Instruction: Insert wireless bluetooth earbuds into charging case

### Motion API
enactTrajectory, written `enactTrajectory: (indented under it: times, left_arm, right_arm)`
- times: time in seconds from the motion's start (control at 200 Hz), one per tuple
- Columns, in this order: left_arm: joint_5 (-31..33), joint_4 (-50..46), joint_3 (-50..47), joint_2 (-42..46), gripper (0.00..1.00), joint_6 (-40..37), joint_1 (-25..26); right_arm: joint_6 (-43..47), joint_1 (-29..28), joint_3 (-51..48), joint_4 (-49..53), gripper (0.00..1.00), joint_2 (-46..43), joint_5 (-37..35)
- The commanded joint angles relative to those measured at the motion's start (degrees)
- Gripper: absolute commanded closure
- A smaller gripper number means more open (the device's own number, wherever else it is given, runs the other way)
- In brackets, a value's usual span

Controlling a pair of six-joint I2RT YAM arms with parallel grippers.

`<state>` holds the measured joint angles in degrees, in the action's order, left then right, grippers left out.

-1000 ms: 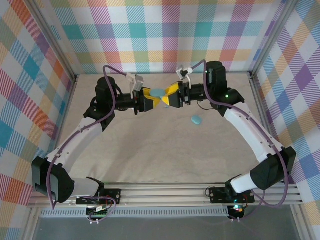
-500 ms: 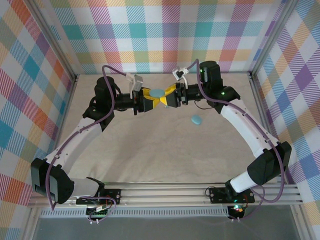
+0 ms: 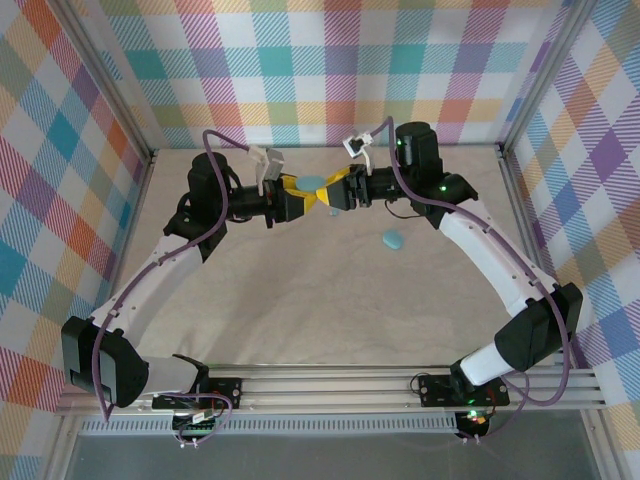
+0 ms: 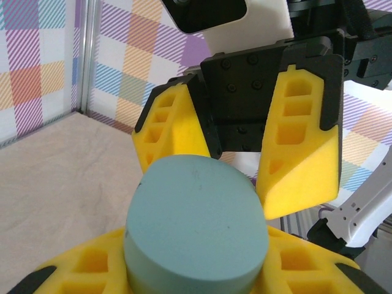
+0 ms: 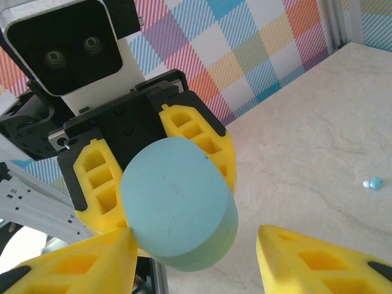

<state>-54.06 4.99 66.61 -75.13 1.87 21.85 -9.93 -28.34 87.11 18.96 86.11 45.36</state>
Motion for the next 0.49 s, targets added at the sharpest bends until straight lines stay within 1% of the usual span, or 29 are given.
enactTrajectory:
  times: [0.0, 0.2, 0.275, 0.39, 0.43, 0.49]
  left_arm:
    - [-6.1, -0.1, 1.6, 2.0, 0.84, -1.1, 0.7]
    - [-5.6, -1.8, 1.9, 1.6, 0.84, -1.8, 0.8]
    - [-5.4, -3.2, 2.1, 1.9, 0.84, -2.7, 0.8]
    - [-5.2, -3.3, 1.9, 2.2, 0.84, -2.9, 0.8]
    - [-5.1, -3.5, 2.0, 2.3, 0.84, -3.0, 0.8]
    - [-5.0, -4.0, 2.1, 2.3, 0.84, -3.3, 0.8]
  right_arm:
    - [-2.2, 0.7, 1.6, -2.6, 0.46, 0.5, -8.5]
    - [-7.0, 1.3, 3.6, -2.9, 0.45, 1.0, -11.1]
    - [-9.9, 2.4, 5.3, -1.6, 0.45, 1.7, -12.3]
    - [-12.3, 3.9, 5.7, -2.5, 0.45, 2.1, -12.3]
    - [-11.7, 4.1, 5.6, -3.0, 0.44, 2.2, -11.2]
    - [-8.3, 4.2, 5.4, -4.0, 0.43, 2.0, -6.6]
